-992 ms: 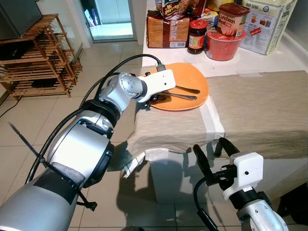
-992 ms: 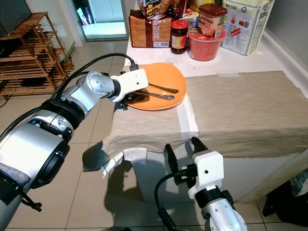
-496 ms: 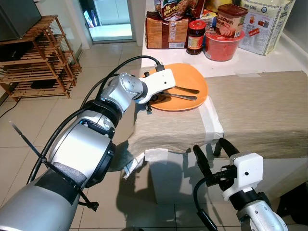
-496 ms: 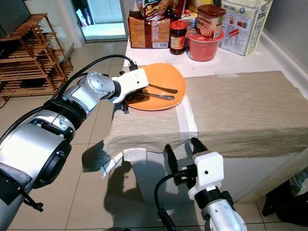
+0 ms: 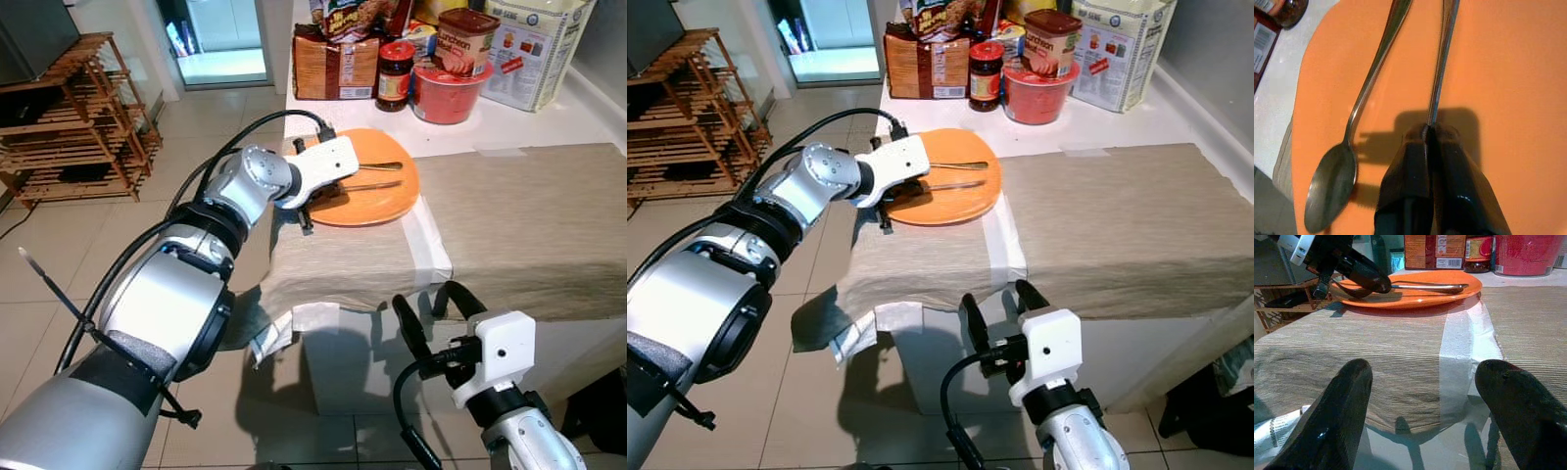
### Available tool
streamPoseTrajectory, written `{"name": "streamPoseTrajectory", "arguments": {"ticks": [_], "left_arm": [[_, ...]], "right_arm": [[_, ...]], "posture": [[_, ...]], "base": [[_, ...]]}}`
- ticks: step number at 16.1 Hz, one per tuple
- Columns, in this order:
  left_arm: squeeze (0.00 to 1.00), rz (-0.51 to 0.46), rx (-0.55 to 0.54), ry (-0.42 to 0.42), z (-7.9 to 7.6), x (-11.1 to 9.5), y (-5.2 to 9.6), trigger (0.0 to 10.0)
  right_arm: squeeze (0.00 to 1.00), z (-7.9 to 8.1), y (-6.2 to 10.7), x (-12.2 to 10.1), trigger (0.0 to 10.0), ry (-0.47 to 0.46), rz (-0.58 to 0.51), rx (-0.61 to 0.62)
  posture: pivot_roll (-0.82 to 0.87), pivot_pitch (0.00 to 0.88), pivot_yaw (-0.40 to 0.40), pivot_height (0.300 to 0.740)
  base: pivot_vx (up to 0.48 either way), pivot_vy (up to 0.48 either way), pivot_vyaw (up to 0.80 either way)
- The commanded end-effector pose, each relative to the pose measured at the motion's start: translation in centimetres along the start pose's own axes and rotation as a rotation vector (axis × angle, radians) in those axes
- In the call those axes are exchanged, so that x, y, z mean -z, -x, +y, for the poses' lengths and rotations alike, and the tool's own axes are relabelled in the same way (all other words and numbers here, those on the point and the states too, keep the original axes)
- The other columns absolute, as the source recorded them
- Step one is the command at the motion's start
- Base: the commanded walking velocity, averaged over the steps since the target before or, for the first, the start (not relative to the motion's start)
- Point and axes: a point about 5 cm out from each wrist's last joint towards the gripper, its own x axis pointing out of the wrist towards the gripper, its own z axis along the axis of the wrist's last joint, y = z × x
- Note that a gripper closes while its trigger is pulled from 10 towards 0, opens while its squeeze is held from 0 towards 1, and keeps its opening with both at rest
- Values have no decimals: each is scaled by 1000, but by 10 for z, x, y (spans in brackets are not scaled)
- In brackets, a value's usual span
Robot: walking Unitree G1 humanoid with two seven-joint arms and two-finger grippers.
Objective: Setting the table
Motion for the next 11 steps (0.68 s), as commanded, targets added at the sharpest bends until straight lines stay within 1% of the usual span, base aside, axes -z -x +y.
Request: {"name": "streamPoseTrajectory", "arguments": {"ticks": [1,2,3,5,7,9,10,11], "left_arm": [[0,29,29,31,-6,11,-1,0],[0,-21,24,28,0,2,2,0],[0,-30,14,24,2,0,3,0],[0,-97,3,-1,11,-14,8,0],[0,-143,-26,-11,17,-23,12,0],[0,-190,-83,-51,27,-34,19,0],[0,-218,-141,-70,32,-38,22,0],[0,-247,-169,-49,34,-39,24,0]], "right_arm": [[0,2,1,-4,10000,0,-11,-3],[0,2,0,-4,10000,-2,-10,-5],[0,2,0,-4,10000,-2,-10,-6],[0,1,-2,-3,10000,-1,-12,-8],[0,0,-5,-2,10000,-6,-14,-6],[0,-1,-9,-2,10000,-9,-19,-5],[0,-2,-10,-1,10000,-8,-21,-5],[0,-2,-12,-1,10000,-8,-23,-4]], "posture": [[-152,78,99,740],[-149,77,98,740],[-146,75,97,740],[-143,66,95,740],[-135,50,94,740],[-128,37,92,740],[-125,36,92,740],[-119,27,91,740]], "base": [[0,0,0],[0,0,0],[0,0,0],[0,0,0],[0,0,0],[0,0,0],[0,0,0],[0,0,0]]}}
